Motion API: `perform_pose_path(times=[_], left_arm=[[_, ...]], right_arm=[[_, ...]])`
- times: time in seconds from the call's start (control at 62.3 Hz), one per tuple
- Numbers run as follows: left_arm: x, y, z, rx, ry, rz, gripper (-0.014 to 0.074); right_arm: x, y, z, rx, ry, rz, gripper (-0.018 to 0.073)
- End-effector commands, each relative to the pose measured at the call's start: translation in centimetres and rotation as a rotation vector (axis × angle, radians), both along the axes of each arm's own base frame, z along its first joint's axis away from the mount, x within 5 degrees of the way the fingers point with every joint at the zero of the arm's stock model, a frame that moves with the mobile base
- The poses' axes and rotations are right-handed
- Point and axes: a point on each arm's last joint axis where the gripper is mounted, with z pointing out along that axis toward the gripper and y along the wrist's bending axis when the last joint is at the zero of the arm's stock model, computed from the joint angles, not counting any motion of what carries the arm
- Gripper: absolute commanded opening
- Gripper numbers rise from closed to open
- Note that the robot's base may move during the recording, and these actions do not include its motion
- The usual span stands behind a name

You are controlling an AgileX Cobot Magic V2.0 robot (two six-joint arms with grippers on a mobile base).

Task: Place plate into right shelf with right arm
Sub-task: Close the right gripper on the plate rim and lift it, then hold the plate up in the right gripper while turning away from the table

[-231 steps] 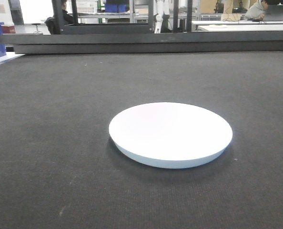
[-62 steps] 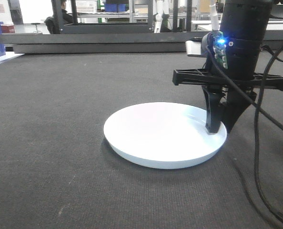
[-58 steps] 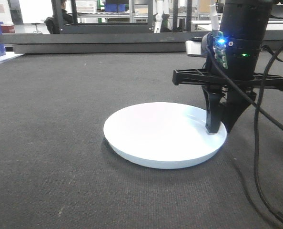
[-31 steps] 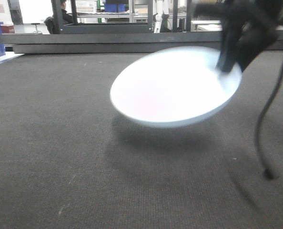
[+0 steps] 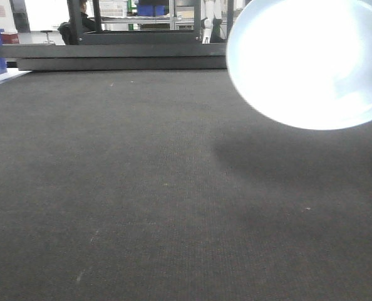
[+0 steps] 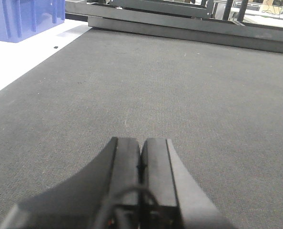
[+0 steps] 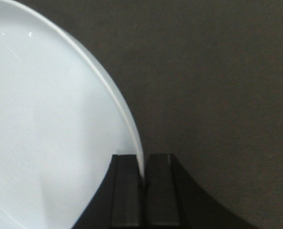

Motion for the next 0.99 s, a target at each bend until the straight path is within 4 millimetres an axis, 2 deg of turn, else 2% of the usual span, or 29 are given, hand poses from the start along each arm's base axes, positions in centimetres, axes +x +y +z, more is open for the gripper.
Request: perform_pose_path(times=[0.0,0.273,0.369,0.513,0.674,0.979], left_arm=[[-0.1,0.1,0.5,-0.018,-0.089,0.009,-0.0128],[-0.1,0.1,0.5,-0.018,-0.089,0.009,-0.0128],[-0.1,0.1,0.5,-0.018,-0.089,0.009,-0.0128],[-0.1,0.1,0.5,-0.018,-0.089,0.009,-0.0128],[-0.1,0.1,0.5,-0.018,-0.089,0.009,-0.0128],[-0.1,0.1,0.5,-0.018,-0.089,0.009,-0.0128]], right_arm=[[-1.9,-0.8,1.7,0.009,-0.254,-0.017,0.0054],[-9.3,-1.8,0.1,0.035,-0.489,-0.023,0.0054],[-11.8,-2.1,0.2,0.043,-0.578,-0.023,0.0054],[-14.5,-2.5,0.9,0.053,-0.671,-0.025,0.0054],[-16.0,-2.6,1.1,0.06,-0.725,-0.026,0.0054],[-16.1,-2.7,1.1,0.06,-0.721,-0.026,0.0054]])
